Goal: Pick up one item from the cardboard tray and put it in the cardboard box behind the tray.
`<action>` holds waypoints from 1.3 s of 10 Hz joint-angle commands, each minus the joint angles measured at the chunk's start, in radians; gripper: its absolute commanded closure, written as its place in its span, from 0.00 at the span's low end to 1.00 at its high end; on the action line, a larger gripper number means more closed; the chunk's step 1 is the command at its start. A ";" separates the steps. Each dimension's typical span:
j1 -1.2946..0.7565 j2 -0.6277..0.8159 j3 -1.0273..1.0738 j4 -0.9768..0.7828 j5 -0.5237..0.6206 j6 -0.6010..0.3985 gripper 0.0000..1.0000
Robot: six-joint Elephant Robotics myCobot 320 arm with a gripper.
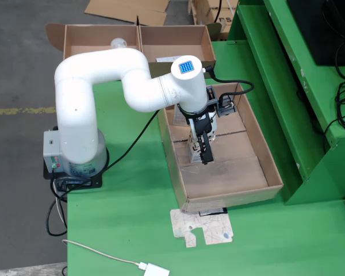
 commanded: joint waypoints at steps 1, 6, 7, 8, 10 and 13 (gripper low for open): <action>-0.001 0.017 0.025 0.011 0.000 0.000 0.00; 0.000 0.006 0.044 -0.001 0.002 -0.004 0.00; 0.000 0.006 0.044 -0.001 0.002 -0.004 0.00; 0.002 -0.005 0.066 -0.019 0.006 -0.012 0.00; 0.040 -0.015 0.126 -0.089 -0.005 -0.001 0.00; 0.094 0.003 0.168 -0.154 -0.013 0.012 0.00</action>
